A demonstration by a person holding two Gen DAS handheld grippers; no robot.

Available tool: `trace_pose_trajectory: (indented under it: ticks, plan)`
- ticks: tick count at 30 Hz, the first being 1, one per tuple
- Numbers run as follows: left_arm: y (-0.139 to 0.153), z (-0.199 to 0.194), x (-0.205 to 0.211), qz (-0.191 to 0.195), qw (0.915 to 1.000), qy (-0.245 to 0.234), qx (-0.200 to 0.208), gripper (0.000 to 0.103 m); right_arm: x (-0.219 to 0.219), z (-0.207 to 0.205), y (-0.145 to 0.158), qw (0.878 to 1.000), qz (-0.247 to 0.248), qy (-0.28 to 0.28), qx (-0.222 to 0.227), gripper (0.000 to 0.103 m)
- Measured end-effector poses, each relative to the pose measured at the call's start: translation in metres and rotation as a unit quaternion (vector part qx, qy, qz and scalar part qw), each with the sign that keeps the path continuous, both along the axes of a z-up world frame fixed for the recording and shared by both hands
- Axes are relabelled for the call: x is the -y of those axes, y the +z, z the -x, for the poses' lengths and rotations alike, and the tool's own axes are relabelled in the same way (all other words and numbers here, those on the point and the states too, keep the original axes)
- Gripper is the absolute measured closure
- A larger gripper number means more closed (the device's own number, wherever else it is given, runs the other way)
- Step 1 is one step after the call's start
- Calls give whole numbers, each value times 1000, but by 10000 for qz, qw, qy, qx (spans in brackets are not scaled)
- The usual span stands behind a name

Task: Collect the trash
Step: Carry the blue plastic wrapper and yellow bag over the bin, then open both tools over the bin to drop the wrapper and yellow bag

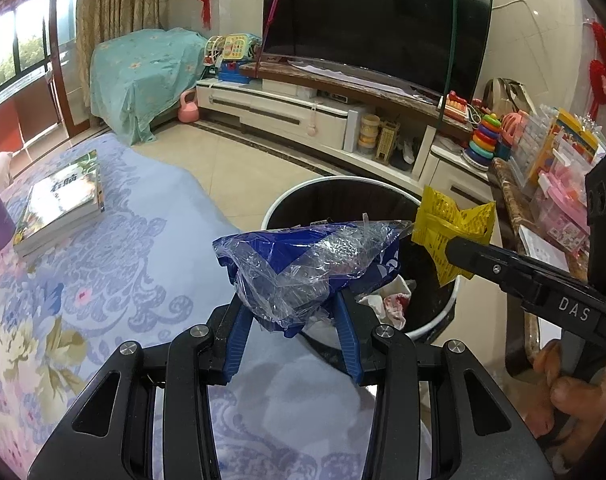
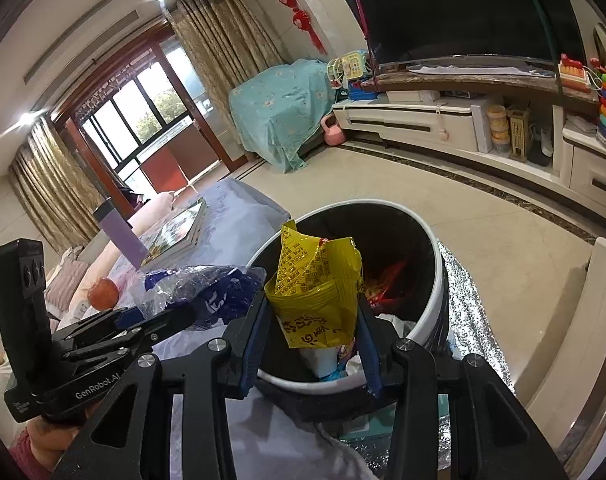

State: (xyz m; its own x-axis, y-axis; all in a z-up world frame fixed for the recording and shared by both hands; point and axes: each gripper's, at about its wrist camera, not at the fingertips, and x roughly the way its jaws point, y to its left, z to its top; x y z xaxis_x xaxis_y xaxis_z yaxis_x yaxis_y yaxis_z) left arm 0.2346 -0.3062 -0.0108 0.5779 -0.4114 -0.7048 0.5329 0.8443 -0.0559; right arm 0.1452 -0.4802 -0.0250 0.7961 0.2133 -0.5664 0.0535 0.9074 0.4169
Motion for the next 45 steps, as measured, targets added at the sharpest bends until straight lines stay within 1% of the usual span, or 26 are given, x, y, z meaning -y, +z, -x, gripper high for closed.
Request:
trace_pose_trajectory:
  ticks: [17,26,31,45]
  plan:
    - [-3,-17,23,-228,9997,-109,62,65,16,-14,-4,9999,-17,-51,-154,61]
    - [-7,-25,35,-352,9993,-129,13,64,25,-21,-7,9996,-2,-70,-269,61]
    - [-12,-30,42,-431,9989,-137,-86,64,29,-27,-8,9993,5,-68,-357,60]
    - [-17,-36,52,-570,9981,-156,-160,64,29,-42,-7,9985,96,52,-537,60]
